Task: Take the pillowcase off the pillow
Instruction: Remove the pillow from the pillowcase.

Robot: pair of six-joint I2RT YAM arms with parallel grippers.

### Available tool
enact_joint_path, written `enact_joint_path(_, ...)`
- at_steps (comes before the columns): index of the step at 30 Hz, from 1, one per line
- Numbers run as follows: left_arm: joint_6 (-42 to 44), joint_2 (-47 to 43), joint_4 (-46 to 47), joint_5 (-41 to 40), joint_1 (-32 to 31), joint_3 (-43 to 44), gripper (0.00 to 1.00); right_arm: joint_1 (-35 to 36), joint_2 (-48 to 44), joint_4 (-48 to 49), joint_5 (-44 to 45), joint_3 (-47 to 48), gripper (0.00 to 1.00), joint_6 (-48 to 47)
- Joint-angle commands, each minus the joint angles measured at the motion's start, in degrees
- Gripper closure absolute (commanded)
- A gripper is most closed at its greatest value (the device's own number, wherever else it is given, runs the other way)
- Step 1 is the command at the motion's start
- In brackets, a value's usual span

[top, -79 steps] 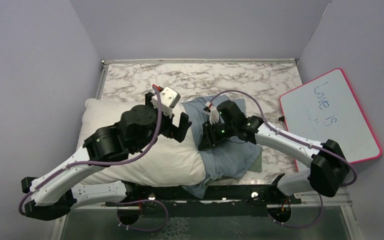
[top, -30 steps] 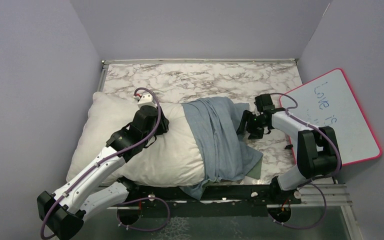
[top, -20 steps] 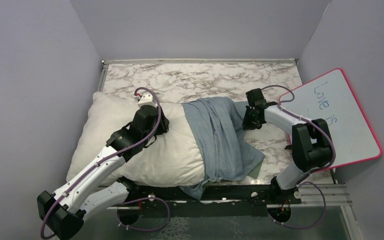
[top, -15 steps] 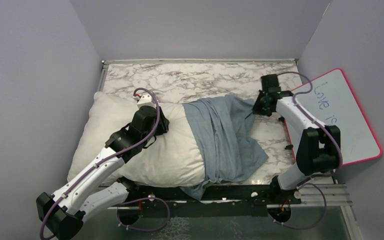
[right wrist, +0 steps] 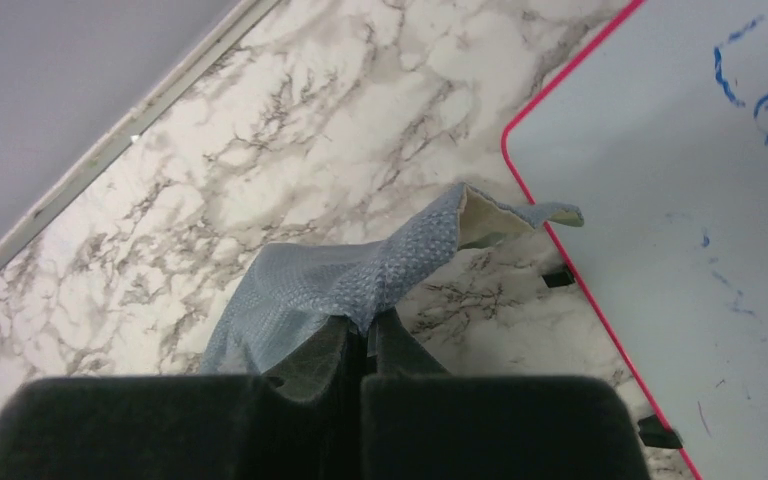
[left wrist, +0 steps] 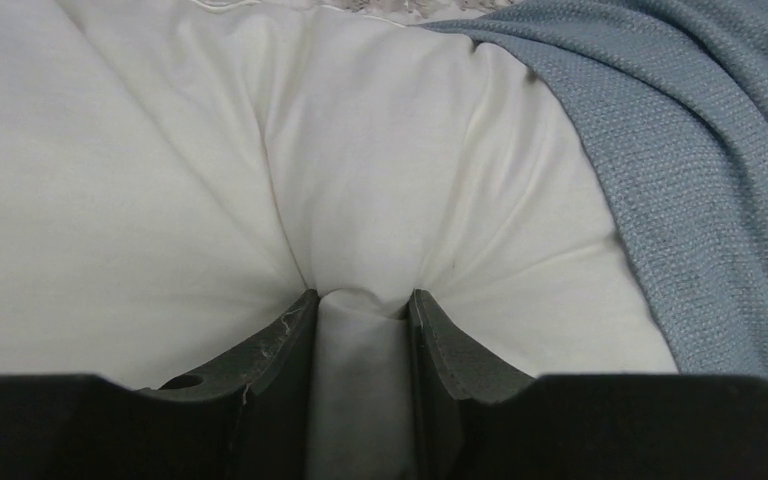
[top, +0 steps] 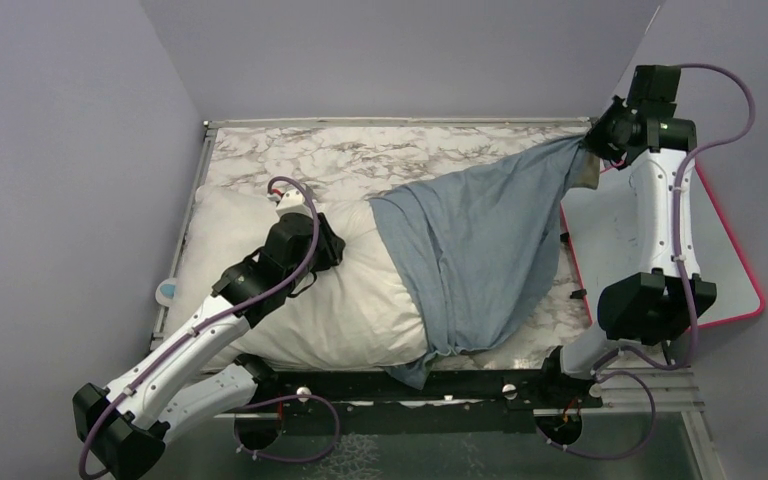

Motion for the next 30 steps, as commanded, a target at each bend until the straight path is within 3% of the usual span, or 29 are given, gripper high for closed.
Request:
enact_joint_path(1,0.2,1.5,-9.5,0.3,-0.1,-3.0,0.63,-2.0,2.8,0.9,2.9,10.1,0.99,-3.7)
enact_joint_path(8,-1.3,2.1,-11.1,-2.5,-0.1,-4.5,0.63,-2.0,6.9,-3.9,-2.6,17.1,0.99,-7.1)
enact_joint_path(12,-3.3,2.1,-13.3,-5.6,0.3,-5.0,0.61,-2.3,5.4,-3.8,4.6,19.7,0.99,-5.4)
enact_joint_path(16,-4.8,1.3,-14.0,-6.5,1.8,-6.2,0.59,-4.5,9.1,-8.7,6.1,30.7,0.99,-7.7)
enact_joint_path(18,-5.0,1.1,-13.4,-6.0,2.6,-6.9,0.59,-8.5,10.5,-10.9,1.0,34.5,0.99,-7.6)
enact_joint_path(21,-4.5,1.9,-11.8,-4.6,3.3,-7.2,0.59,-9.9,8.5,-9.9,-0.1,32.3,0.99,-8.1)
enact_joint_path(25,-3.9,4.7,-10.1,-3.0,3.3,-6.2,0.59,-9.9,4.7,-7.9,-13.7,23.9,0.99,-8.1)
enact_joint_path(28,-3.6,6.4,-8.2,-1.3,3.3,-5.1,0.59,-8.5,1.3,-4.8,-29.0,11.8,0.99,-7.8)
enact_joint_path(30,-3.2,7.2,-7.0,-0.1,3.3,-4.3,0.59,-3.5,-1.9,-1.8,-28.3,4.5,0.99,-7.6)
